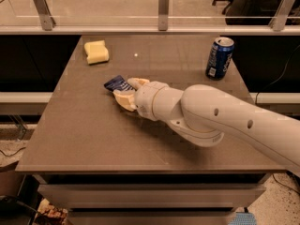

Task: Pick rxbar blueberry

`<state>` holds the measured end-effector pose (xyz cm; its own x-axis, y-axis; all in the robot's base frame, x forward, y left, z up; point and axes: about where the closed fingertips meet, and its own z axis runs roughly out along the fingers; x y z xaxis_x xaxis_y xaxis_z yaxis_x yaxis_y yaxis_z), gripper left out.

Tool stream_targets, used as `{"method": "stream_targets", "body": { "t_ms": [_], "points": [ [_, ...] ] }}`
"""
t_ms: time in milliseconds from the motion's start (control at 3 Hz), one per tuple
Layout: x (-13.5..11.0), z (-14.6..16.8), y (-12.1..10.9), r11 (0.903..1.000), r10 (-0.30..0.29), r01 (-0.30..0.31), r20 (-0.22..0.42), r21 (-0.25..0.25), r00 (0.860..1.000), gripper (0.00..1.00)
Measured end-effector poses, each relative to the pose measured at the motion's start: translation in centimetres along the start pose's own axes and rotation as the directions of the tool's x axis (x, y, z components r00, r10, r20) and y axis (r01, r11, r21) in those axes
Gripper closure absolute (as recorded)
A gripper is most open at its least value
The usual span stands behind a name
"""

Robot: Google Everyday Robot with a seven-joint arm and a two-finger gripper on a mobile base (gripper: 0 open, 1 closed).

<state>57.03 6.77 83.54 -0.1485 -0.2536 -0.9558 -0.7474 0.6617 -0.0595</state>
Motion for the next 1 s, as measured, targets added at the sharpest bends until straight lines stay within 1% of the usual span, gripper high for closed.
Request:
{"method": "stream_targets", "body": {
  "t_ms": [333,667,1000],
  "points": [
    [-1.7,-1.5,-1.1,0.9988,-0.03,0.03,0.012,-0.039,0.999,1.0],
    [-4.4,-3.0,-2.4,0.9925,-0.058,0.06,0.019,-0.106,0.998,1.0],
    [-6.9,-4.3,-3.9,0.9805,-0.089,0.088,0.003,-0.176,0.996,1.0]
  ]
}}
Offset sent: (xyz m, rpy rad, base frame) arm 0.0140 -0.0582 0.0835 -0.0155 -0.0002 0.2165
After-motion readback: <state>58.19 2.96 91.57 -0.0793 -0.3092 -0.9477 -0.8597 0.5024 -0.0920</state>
